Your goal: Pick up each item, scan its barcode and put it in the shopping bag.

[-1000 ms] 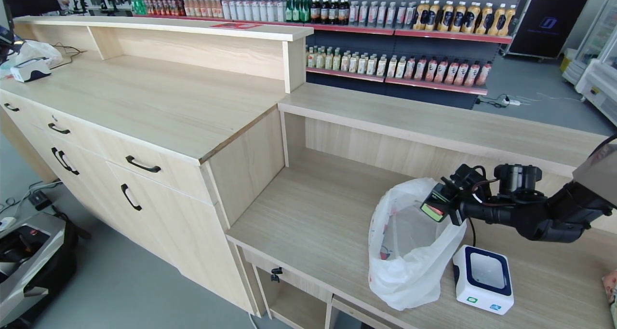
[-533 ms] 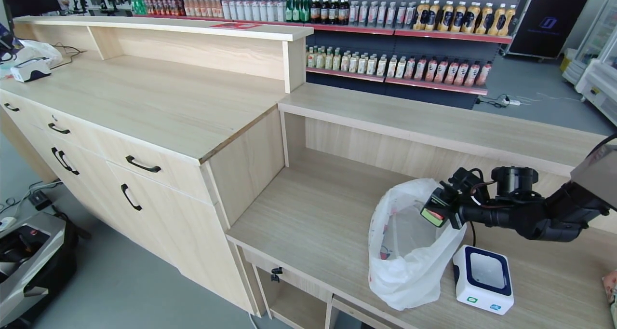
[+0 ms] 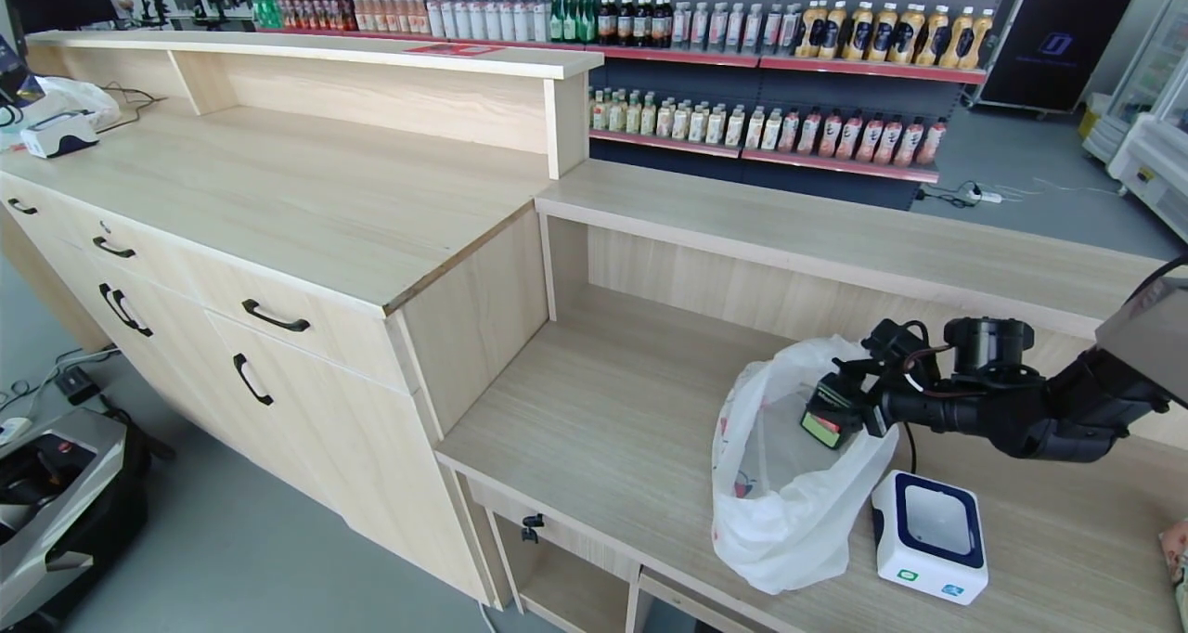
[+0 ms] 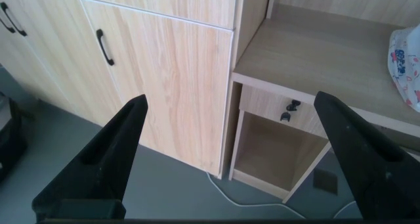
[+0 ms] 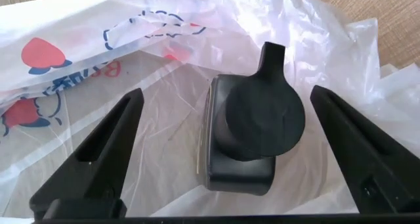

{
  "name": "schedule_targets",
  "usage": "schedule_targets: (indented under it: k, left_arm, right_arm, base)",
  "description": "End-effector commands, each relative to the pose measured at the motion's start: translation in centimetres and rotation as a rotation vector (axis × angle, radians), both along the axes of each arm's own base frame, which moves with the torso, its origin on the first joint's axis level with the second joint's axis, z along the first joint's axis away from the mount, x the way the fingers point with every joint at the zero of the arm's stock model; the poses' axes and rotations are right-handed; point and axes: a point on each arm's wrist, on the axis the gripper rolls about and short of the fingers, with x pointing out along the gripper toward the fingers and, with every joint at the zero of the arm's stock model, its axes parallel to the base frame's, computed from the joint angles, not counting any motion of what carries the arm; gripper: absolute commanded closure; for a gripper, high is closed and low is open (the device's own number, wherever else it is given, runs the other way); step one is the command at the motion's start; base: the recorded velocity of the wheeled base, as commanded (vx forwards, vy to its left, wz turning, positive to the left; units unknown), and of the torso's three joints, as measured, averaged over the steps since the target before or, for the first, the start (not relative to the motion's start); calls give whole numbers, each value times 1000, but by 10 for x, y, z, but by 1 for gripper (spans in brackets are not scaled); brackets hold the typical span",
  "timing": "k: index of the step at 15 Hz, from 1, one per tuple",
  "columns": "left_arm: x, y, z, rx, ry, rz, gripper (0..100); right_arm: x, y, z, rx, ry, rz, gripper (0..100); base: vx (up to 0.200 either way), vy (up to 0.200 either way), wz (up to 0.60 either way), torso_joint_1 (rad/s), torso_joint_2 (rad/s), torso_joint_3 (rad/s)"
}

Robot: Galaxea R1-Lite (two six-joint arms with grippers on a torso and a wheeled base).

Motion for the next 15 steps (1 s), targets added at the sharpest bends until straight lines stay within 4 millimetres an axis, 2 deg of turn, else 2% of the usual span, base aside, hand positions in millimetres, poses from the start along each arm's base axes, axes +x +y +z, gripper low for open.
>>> schedule_targets:
  k: [1,5,7,9,10,11,12,13,15]
  left_arm:
    - [0,0,0,0,1,0,0]
    - [0,0,0,0,1,1,0]
    - [0,0,0,0,1,0,0]
    - [0,0,0,0,1,0,0]
    - [0,0,0,0,1,0,0]
    - [0,0,0,0,1,0,0]
    - [0,0,0,0,1,0,0]
    - [0,0,0,0,1,0,0]
    - [0,0,0,0,1,1,0]
  right_arm:
    - [-1,0,12,-1,-27,1,0]
    - [-25,5,68,-13,-76,9,0]
    - [-52,18,108,-6,-125,28,0]
    - [-89,23,137,5,-170,27,0]
    - [-97,24,142,3,-180,28,0]
    - [-127,22,160,-1,-219,15,0]
    - [-141,20,170,-5,-245,2,0]
    - [-169,17,187,-8,-281,-22,0]
    - [-208,12,208,-24,-349,-77,0]
  base:
    - [0,0,0,0,0,0]
    - [0,0,0,0,0,0]
    - [0,0,0,0,0,0]
    - [0,0,0,0,0,0]
    - [0,0,0,0,0,0]
    - [0,0,0,0,0,0]
    - [0,0,0,0,0,0]
    - [0,0,0,0,0,0]
    - [0,0,0,0,0,0]
